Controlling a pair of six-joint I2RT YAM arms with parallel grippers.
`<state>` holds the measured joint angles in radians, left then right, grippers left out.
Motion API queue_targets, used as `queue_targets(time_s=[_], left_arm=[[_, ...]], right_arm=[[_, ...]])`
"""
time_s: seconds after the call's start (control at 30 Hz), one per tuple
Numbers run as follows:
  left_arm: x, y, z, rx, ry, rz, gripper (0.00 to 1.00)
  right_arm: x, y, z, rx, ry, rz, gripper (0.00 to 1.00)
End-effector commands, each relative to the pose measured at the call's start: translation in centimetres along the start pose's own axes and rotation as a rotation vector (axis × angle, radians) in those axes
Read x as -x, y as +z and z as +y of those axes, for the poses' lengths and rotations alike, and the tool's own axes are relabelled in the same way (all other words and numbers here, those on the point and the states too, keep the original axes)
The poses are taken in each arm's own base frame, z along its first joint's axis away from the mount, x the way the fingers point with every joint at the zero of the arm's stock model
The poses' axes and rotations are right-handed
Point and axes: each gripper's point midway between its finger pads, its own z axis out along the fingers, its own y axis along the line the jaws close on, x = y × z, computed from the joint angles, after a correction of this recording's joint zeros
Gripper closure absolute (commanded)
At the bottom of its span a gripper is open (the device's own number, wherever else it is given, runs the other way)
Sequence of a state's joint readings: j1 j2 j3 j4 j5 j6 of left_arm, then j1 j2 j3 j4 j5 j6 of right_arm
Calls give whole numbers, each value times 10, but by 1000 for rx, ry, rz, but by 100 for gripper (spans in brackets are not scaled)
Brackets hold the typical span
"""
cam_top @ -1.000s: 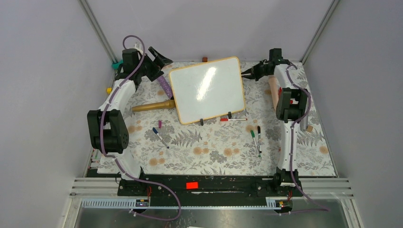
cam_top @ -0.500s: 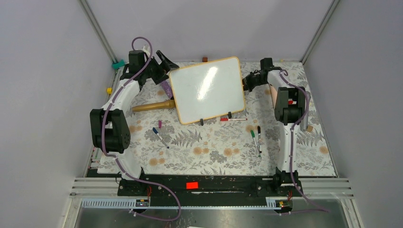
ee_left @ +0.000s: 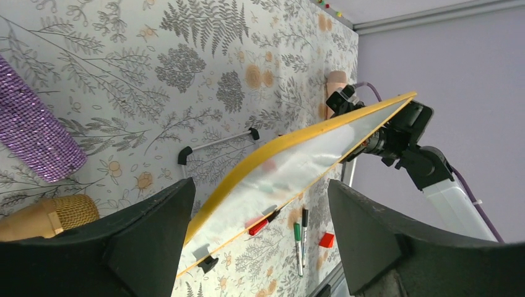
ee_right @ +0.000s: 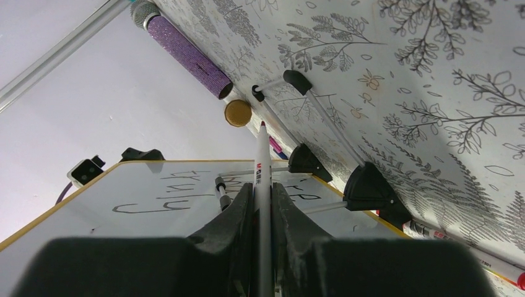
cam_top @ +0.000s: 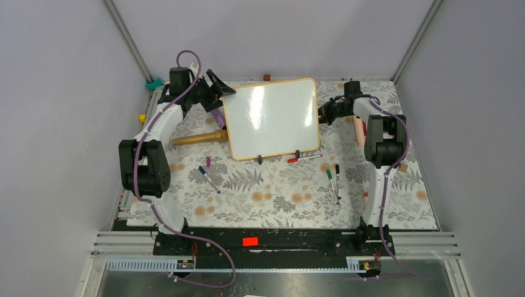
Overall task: Write a sentence on the whiteboard
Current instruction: Move the whiteboard to the center of the board.
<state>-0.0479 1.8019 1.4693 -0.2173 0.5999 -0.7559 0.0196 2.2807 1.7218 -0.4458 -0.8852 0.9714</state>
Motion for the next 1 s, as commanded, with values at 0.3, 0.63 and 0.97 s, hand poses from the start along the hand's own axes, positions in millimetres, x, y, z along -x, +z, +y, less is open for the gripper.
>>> queue_targets(time_s=[0.3,0.63,0.97], left_arm=[[-22,-7,-30,-168,18,39,21],[-40,-16,-34,-187,27,67,21],[-63,-28,-32,-207,25,107,21]], right_arm=[[-33,-22,20,52,-94,22,100],[-40,-26,14,47,-100,24,100],[-44,-31,5,39,-101,21,100]])
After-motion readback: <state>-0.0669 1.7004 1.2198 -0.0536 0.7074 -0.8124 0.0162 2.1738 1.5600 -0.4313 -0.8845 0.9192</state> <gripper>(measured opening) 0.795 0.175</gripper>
